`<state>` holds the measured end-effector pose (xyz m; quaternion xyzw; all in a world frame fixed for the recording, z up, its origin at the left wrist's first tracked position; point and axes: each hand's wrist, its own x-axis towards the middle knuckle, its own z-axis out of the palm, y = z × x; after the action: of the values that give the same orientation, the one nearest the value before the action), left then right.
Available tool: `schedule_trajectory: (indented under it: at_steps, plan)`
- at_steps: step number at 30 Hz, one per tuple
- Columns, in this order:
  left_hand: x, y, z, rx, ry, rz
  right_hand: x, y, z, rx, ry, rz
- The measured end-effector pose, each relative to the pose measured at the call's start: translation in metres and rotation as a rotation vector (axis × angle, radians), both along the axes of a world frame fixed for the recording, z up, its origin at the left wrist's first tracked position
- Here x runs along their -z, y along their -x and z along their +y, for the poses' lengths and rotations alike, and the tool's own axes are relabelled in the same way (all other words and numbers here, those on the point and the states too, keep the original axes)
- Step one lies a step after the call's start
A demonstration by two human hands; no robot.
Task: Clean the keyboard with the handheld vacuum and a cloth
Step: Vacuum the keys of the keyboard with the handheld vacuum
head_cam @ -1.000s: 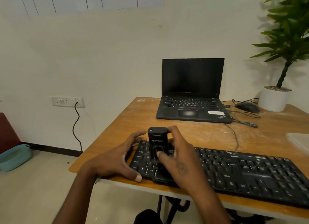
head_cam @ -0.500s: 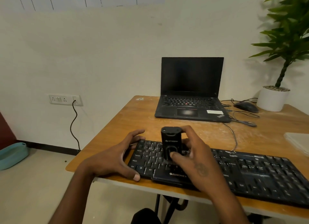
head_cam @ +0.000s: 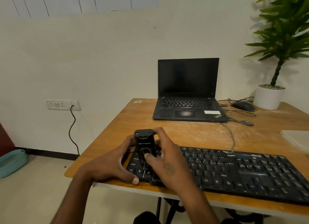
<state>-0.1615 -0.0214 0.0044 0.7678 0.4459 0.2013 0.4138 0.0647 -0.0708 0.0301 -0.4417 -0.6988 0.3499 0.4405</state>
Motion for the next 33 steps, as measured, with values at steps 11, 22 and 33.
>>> schedule_trajectory:
  at_steps: [11,22,33]
  plan:
    - [-0.002,0.000,0.000,0.012,0.010,-0.008,-0.006,-0.060,-0.017,0.127,-0.004,-0.035]
    - [-0.001,-0.002,-0.002,-0.046,0.006,0.032,0.002,0.013,0.002,-0.037,-0.040,-0.019]
    - [-0.003,-0.001,0.000,0.019,0.005,-0.012,-0.005,-0.043,-0.010,0.080,-0.006,-0.055]
